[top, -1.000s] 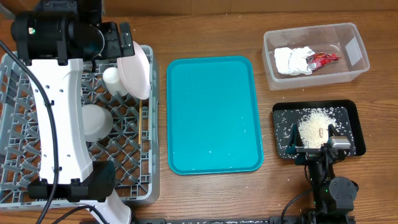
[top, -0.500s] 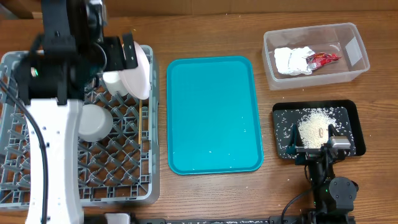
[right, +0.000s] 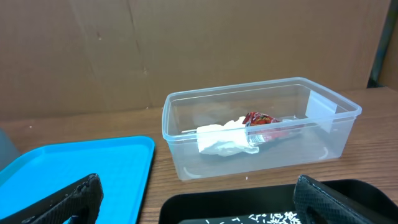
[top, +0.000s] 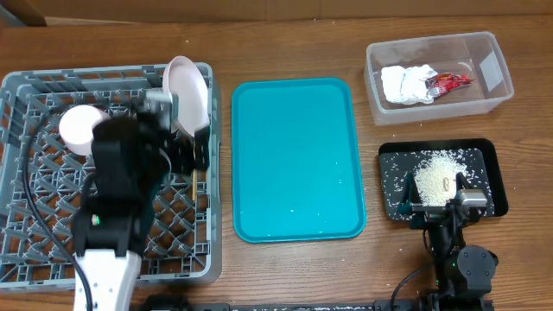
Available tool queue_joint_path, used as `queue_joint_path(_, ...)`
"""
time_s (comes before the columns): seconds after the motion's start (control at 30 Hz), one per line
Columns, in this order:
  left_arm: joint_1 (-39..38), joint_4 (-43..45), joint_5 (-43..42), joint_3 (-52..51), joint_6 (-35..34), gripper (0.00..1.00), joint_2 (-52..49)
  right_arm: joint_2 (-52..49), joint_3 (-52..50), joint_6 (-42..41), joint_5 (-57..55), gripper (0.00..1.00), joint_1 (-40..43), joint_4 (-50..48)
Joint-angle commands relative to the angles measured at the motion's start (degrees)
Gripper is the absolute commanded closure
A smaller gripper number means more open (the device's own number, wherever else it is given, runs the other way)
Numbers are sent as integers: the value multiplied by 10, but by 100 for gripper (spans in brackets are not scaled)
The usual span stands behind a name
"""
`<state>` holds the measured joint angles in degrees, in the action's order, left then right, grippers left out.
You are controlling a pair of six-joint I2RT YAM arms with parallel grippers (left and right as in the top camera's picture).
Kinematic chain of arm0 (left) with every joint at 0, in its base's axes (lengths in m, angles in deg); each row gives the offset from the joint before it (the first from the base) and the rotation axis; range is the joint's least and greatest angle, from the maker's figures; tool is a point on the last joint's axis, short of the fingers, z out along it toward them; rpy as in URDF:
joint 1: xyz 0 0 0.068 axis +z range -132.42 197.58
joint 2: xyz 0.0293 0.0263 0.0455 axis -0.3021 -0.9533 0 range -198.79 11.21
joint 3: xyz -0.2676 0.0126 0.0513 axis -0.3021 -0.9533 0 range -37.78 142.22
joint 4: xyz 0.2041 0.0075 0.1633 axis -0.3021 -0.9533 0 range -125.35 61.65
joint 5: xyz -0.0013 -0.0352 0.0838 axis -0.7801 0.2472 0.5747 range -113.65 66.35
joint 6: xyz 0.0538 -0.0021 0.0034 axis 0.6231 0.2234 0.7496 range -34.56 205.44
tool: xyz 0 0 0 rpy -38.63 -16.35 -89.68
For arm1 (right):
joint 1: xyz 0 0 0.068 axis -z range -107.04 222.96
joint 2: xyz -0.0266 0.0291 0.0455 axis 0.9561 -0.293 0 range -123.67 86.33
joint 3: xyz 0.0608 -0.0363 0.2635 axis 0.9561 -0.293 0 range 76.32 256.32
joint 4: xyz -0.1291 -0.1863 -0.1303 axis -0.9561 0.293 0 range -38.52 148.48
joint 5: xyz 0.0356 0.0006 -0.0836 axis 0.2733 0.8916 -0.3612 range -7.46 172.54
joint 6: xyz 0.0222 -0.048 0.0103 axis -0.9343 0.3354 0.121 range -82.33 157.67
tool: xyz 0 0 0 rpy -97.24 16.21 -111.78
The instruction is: Sort waste into correct bins and load items into the dishwasher
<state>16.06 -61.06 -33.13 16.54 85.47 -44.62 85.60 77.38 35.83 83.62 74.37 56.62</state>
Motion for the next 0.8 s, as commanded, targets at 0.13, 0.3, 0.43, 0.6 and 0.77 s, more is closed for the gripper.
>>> queue_joint_path(0.13,0,51,20,-140,13,0,122,6,-6,1,-2,0,2,-3)
queue_joint_path(0.3,0,122,40,-232,30,0,180,6,-6,1,-2,0,2,-3)
queue_joint_path(0.43,0,205,39,-320,43,0,233,6,-6,1,-2,0,2,-3)
queue_joint_path(0.6,0,287,39,-415,43,0,308,6,-6,1,-1,0,2,-3)
queue_joint_path(0.77,0,365,42,-483,43,0,371,6,-6,1,-2,0,2,-3)
